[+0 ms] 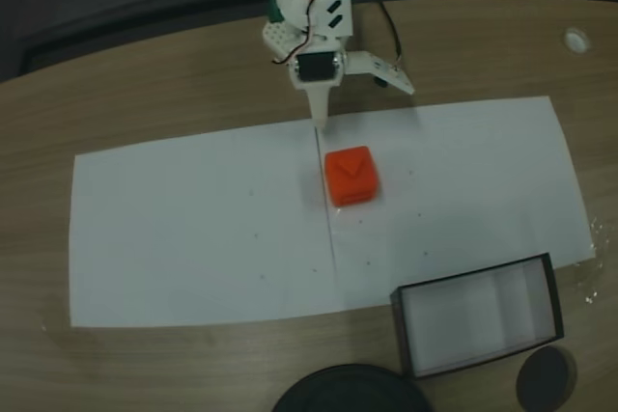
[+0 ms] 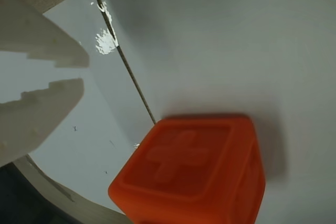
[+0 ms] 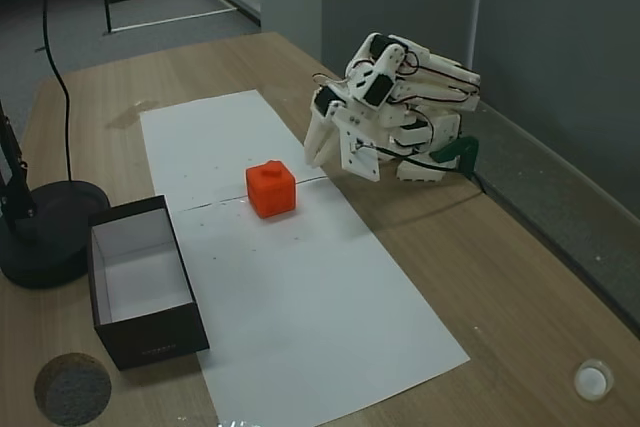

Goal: Grab a orange square and put it in the box.

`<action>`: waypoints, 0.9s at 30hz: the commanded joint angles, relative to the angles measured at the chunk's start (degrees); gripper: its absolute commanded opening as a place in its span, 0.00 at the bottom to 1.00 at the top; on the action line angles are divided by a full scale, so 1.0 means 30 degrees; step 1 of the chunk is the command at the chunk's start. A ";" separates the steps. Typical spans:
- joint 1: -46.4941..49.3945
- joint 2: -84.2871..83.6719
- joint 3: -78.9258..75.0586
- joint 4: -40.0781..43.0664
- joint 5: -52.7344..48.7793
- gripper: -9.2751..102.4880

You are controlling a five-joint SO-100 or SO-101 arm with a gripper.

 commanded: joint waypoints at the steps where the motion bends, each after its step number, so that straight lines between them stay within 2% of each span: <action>1: -0.0879 0.0322 -0.0908 -0.0557 0.0059 0.08; 27: -0.0879 0.0322 -0.1025 0.0117 0.0059 0.08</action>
